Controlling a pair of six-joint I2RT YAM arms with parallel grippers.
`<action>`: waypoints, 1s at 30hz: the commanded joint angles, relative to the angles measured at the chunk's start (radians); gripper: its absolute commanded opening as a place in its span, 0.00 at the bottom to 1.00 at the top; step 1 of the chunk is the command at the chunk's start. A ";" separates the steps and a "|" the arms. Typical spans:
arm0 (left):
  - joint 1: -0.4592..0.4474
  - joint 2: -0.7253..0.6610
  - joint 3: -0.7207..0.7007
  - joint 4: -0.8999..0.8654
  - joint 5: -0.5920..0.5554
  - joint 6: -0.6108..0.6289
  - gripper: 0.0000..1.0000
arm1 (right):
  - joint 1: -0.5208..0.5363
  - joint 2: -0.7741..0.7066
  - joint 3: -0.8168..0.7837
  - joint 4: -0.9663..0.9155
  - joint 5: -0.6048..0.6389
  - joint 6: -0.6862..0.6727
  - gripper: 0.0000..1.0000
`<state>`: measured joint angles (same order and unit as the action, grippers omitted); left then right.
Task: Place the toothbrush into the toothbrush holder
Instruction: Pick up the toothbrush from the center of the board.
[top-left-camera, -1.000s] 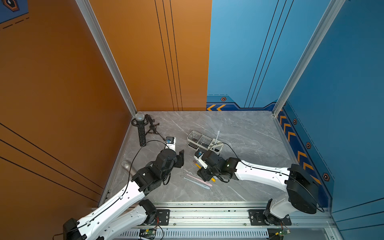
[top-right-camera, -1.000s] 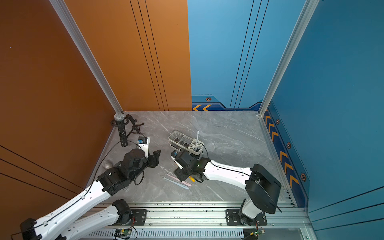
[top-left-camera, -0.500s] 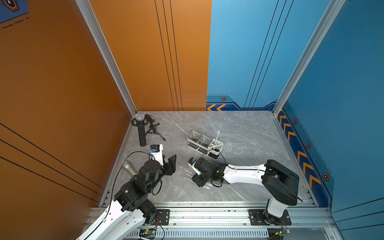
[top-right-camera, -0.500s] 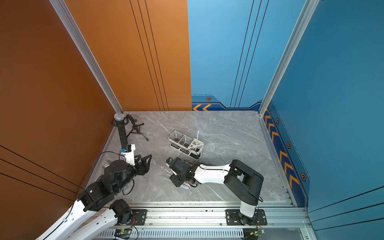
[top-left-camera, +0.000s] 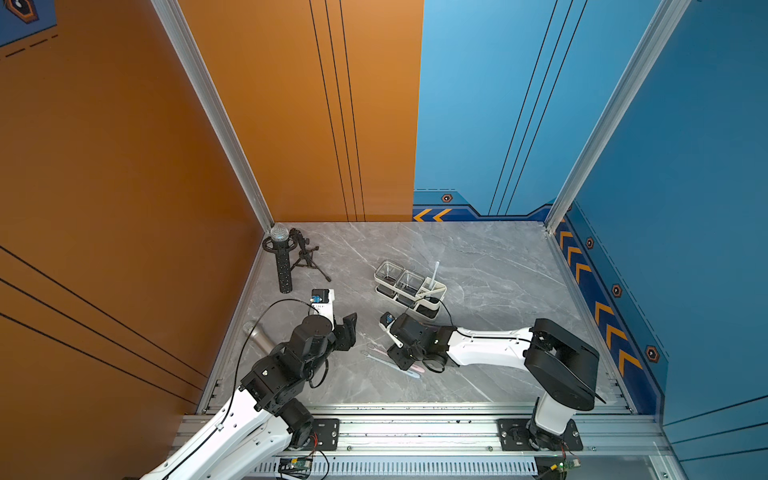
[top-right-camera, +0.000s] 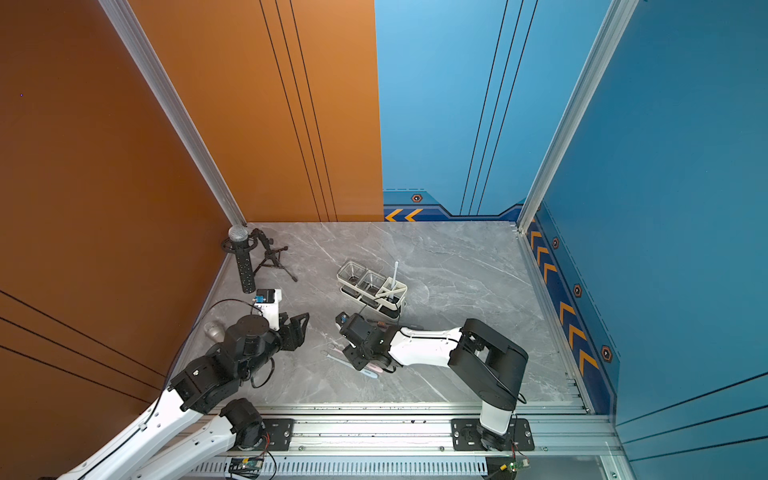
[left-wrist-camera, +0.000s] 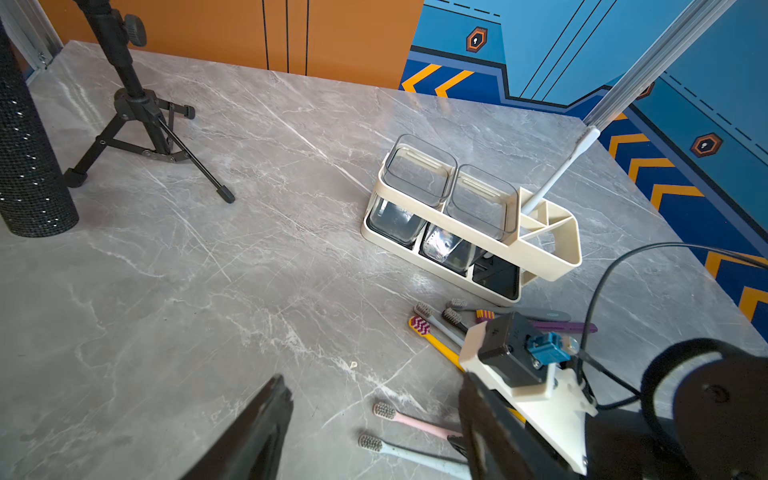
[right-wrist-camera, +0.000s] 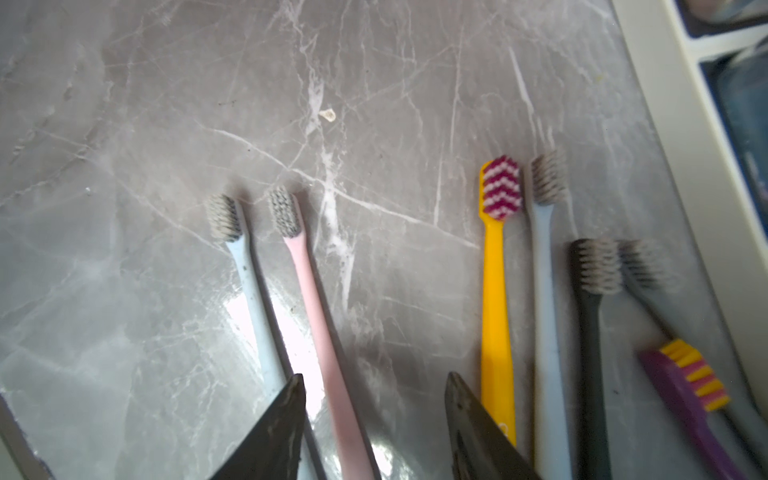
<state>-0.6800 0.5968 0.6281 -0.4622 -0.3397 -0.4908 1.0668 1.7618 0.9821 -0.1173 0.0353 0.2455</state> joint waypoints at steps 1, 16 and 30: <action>0.006 0.000 0.006 -0.010 -0.002 -0.003 0.67 | -0.002 0.014 -0.010 -0.042 0.046 0.017 0.54; 0.007 0.007 0.005 -0.003 -0.018 -0.007 0.68 | 0.028 0.033 -0.025 -0.082 0.015 -0.024 0.51; 0.014 0.020 0.008 0.007 -0.030 0.006 0.69 | 0.008 0.086 0.008 -0.140 -0.095 -0.025 0.34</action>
<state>-0.6743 0.6193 0.6281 -0.4618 -0.3515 -0.4946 1.0920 1.7981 0.9924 -0.1749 0.0319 0.2176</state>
